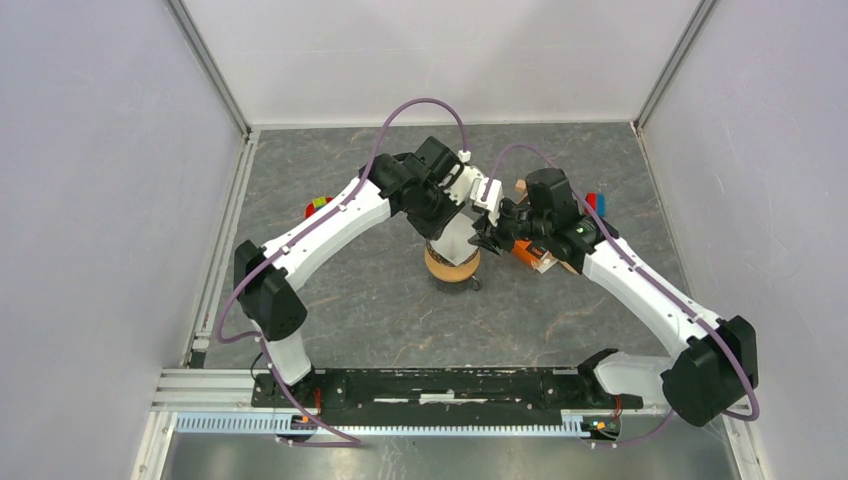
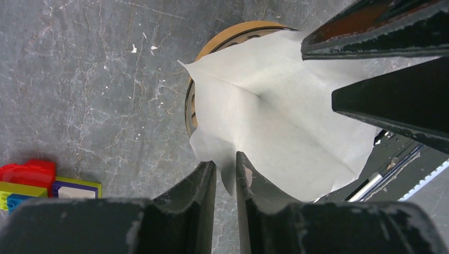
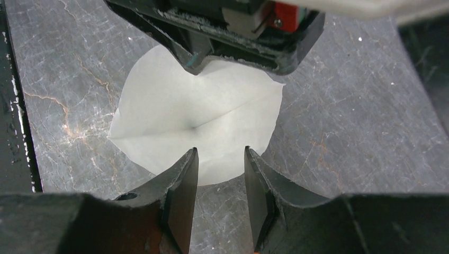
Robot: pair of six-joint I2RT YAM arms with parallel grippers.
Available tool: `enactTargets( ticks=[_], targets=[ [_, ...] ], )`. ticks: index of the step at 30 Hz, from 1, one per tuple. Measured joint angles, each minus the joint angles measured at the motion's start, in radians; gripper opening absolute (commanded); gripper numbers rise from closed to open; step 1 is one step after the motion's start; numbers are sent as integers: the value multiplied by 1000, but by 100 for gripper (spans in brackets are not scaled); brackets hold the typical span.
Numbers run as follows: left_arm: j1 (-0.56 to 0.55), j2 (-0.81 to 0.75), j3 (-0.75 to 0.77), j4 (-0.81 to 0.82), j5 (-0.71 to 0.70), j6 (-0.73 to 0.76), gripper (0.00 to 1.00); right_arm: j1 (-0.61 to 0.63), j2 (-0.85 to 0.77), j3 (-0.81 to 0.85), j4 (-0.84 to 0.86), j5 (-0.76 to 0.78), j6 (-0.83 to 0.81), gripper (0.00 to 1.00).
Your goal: Place the coffee filter in the dripper
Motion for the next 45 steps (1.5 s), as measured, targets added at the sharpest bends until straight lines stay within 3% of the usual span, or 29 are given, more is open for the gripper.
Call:
enactTargets(
  ticks=[10,21,30,32,45],
  targets=[
    [0,-2,7,-1,-7,0,32,0,-13,10,-1,-11,3,44],
    [0,-6,7,0,-24,0,52,0,-12,10,0,-23,8,43],
    [0,-43,7,5,-31,0,55,0,-12,10,3,-23,9,43],
    [0,-50,7,7,-30,0,52,0,-12,10,3,-23,10,43],
    [2,-60,-26,22,-14,0,5,0,-12,2,8,-22,10,42]
  ],
)
